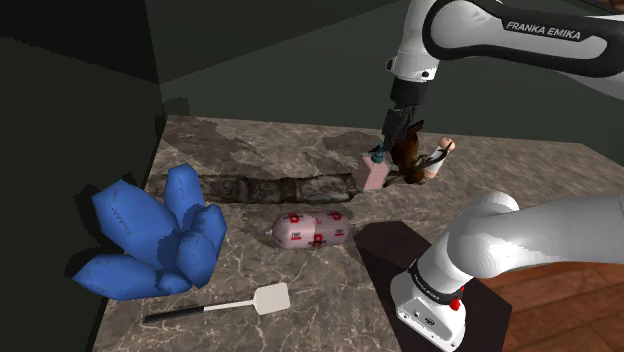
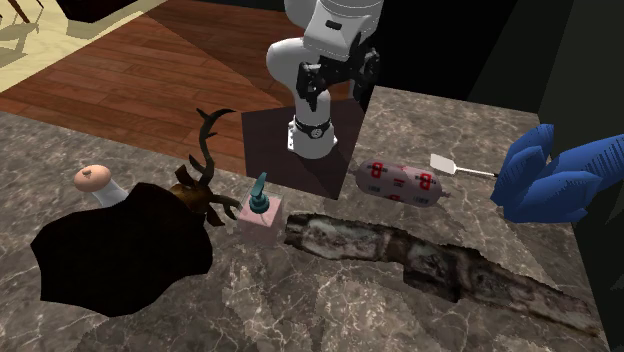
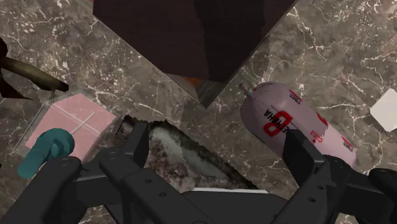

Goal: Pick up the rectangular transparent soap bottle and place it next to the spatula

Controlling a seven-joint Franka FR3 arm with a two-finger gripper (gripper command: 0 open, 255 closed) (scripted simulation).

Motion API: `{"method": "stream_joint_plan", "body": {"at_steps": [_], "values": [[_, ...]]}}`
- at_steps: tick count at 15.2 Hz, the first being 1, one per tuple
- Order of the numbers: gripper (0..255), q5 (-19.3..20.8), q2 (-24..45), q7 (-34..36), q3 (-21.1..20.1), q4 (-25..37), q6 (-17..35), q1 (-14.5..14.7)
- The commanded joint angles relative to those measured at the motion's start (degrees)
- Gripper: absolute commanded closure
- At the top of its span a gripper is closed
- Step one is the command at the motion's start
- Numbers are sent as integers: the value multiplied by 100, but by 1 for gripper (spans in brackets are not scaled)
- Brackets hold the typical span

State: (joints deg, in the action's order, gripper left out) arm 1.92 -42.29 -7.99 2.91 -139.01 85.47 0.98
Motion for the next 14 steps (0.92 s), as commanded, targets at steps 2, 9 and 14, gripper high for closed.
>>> {"method": "stream_joint_plan", "body": {"at_steps": [2, 9, 14], "values": [[0, 93, 90, -96, 88, -36, 145, -43], [0, 652, 913, -723, 706, -84, 1187, -323], [0, 913, 1683, -1149, 1138, 101, 1920, -483]]}}
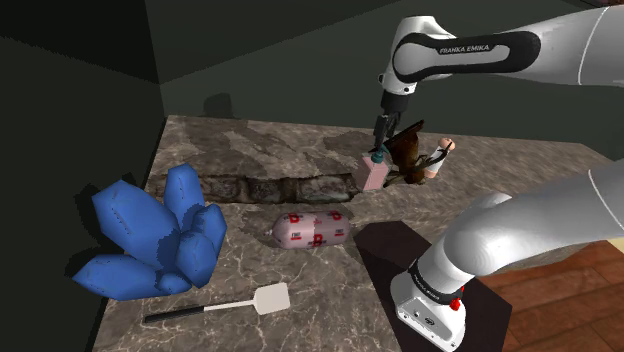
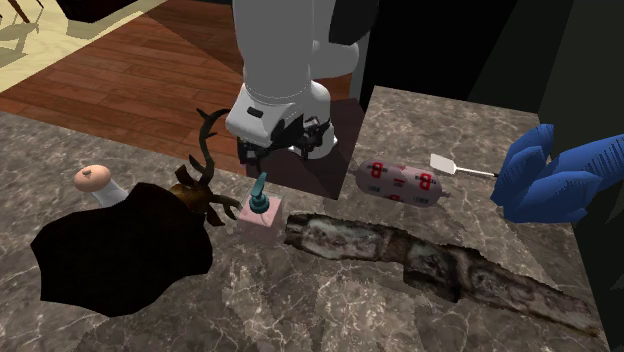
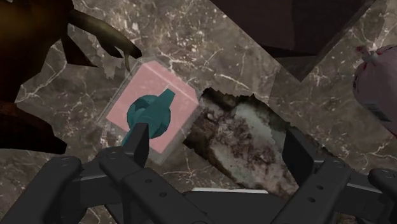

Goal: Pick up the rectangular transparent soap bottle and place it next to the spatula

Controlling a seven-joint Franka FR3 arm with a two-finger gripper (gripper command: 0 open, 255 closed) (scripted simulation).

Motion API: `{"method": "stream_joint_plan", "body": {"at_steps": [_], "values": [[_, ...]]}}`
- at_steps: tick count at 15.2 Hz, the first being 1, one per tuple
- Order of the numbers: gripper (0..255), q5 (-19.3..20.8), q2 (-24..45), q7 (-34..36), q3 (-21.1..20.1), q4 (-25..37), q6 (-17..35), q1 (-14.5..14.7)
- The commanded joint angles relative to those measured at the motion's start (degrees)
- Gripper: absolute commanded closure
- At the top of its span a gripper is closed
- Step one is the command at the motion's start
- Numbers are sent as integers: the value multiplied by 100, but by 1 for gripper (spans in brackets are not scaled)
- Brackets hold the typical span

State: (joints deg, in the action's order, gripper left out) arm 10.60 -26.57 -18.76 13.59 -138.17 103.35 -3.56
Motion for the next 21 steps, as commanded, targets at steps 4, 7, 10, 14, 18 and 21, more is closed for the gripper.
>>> {"method": "stream_joint_plan", "body": {"at_steps": [4, 7, 10, 14, 18, 21], "values": [[0, 134, 810, -424, 394, 294, 682, -131], [0, 149, 955, -478, 461, 220, 920, -157], [0, 168, 1021, -478, 495, 42, 1164, -172], [0, 183, 1088, -479, 526, -103, 1377, -184], [0, 182, 1089, -479, 526, -103, 1378, -184], [255, 183, 1088, -479, 526, -103, 1377, -184]]}}
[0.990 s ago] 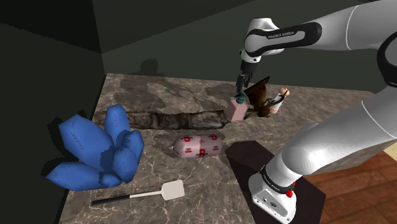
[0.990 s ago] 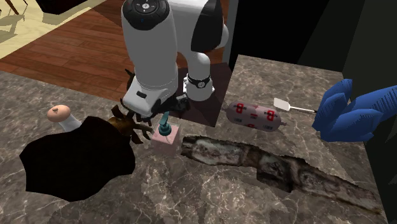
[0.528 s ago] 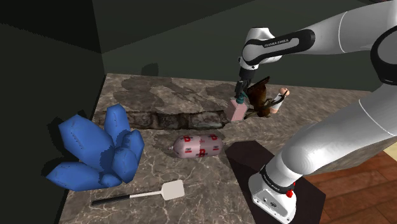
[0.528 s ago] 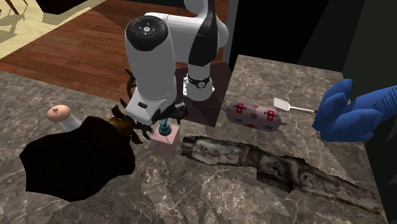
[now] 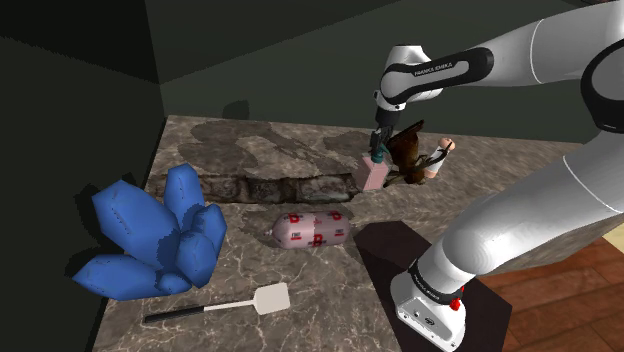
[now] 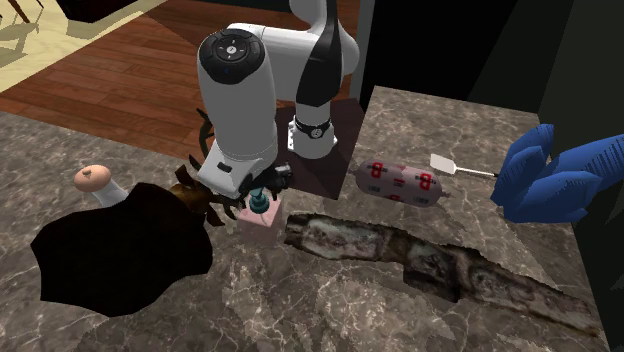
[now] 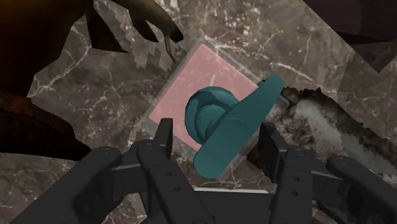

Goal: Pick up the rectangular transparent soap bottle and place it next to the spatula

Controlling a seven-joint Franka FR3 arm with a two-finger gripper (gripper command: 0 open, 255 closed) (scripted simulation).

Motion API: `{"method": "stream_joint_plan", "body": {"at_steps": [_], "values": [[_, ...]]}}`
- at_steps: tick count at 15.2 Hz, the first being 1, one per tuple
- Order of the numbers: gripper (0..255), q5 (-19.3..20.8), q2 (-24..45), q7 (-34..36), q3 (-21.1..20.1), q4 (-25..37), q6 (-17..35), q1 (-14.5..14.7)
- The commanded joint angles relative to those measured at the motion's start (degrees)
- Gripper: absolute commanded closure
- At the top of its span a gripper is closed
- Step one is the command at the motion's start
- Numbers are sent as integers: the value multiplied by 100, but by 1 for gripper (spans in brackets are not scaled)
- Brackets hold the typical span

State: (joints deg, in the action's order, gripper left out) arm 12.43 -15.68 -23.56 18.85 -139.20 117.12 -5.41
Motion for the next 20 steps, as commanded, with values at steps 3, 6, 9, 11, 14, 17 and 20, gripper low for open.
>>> {"method": "stream_joint_plan", "body": {"at_steps": [3, 6, 9, 11, 14, 17, 20], "values": [[255, 0, 0, 0, 0, 0, 0, 0], [255, 0, 0, 1, 0, -1, 1, 0], [255, 0, 0, 0, 0, 0, 1, 0], [255, 0, -78, -4, -18, 91, -168, 1], [255, -4, -180, -14, -46, 240, -417, 4], [255, -10, -269, -26, -74, 398, -663, 7], [255, -19, -346, -39, -101, 566, -906, 12]]}}
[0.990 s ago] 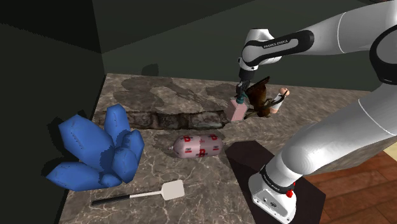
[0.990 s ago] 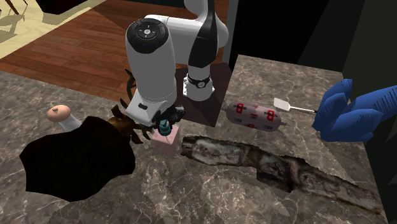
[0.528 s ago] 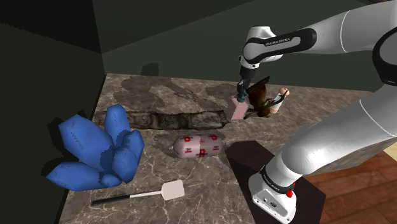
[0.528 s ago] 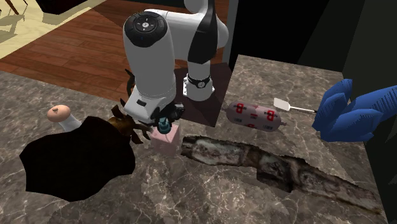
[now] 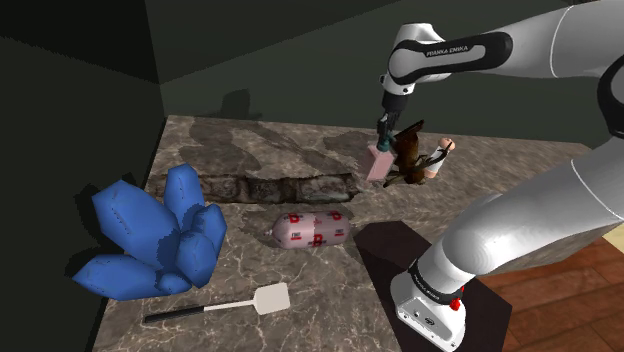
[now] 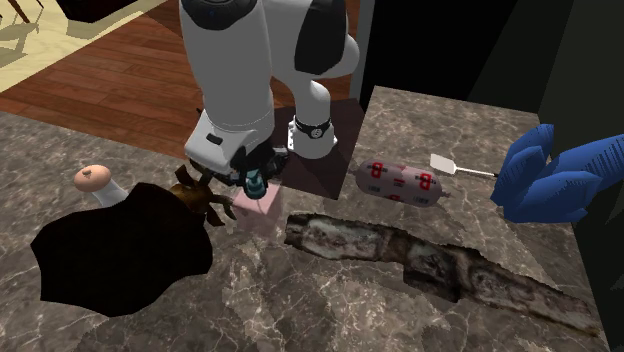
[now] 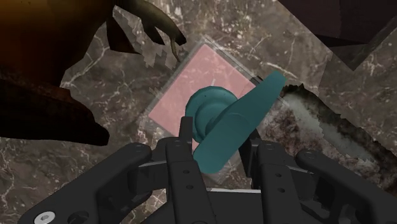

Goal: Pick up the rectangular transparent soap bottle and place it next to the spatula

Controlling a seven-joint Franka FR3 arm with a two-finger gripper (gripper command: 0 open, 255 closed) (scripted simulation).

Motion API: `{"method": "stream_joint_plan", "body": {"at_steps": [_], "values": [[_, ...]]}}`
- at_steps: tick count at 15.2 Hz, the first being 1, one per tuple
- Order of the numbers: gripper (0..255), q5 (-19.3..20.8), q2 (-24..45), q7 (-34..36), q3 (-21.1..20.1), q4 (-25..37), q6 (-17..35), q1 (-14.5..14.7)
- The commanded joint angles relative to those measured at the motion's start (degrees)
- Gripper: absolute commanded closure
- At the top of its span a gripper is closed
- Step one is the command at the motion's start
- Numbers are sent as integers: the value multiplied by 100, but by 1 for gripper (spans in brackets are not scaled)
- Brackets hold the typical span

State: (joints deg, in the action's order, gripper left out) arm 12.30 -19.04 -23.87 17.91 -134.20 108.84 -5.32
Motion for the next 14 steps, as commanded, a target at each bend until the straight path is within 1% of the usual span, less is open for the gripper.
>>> {"method": "stream_joint_plan", "body": {"at_steps": [1, 14], "values": [[255, -9, -32, -12, -15, 125, -159, 4], [255, -60, -196, -91, -118, 984, -1177, 31]]}}
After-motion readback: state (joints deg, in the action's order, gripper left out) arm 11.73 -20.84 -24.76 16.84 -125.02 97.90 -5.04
